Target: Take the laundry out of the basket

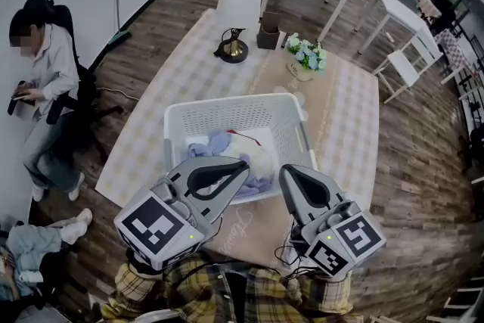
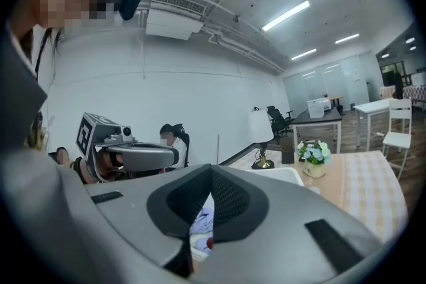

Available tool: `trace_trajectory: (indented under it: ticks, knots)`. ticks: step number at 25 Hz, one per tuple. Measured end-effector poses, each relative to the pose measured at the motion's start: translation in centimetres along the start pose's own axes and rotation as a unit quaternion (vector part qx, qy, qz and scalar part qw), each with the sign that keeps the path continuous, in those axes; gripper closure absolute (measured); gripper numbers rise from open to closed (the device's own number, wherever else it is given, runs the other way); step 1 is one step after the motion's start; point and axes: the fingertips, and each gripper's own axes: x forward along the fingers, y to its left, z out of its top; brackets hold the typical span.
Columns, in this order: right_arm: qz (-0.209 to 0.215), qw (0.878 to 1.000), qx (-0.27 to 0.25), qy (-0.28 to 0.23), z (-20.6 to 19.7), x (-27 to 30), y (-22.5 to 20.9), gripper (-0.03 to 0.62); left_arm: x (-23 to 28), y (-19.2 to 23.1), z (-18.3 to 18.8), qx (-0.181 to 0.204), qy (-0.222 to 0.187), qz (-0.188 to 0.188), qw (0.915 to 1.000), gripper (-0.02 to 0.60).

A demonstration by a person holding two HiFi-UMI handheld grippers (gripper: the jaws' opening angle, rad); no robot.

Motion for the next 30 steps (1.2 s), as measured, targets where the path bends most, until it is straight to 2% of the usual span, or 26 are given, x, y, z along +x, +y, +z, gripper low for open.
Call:
trace_trajectory:
  ticks: [4, 10, 12, 16, 23, 30]
  knots:
    - [-0.015, 1.000, -0.006, 0.010, 0.2, 3.7, -0.4, 0.576, 0.3, 4.3, -0.2, 0.037, 0.008, -0.014, 0.9992, 0.531]
    - [-0.024, 0.999, -0.005, 0.030, 1.4, 8.1, -0.3, 0.563, 1.0, 8.8, -0.1, 0.035, 0.040, -0.058, 0.9969, 0.526]
    - [-0.024, 0.998, -0.013, 0.048, 0.4, 9.4, -0.9, 0.560, 1.8, 10.0, -1.3, 0.035, 0.054, -0.071, 0.9954, 0.497]
    - [-0.011, 0.994, -0.032, 0.100, -1.8, 11.4, -1.9, 0.493, 3.4, 12.0, -3.4, 0.046, 0.085, -0.092, 0.9910, 0.469]
    - [0.027, 0.982, -0.018, 0.186, -6.1, 13.0, -3.0, 0.427, 5.3, 12.6, -6.1, 0.068, 0.139, -0.144, 0.9774, 0.400]
    - [0.069, 0.958, -0.003, 0.279, -10.7, 13.7, -4.4, 0.335, 8.3, 12.3, -10.6, 0.047, 0.206, -0.179, 0.9609, 0.333]
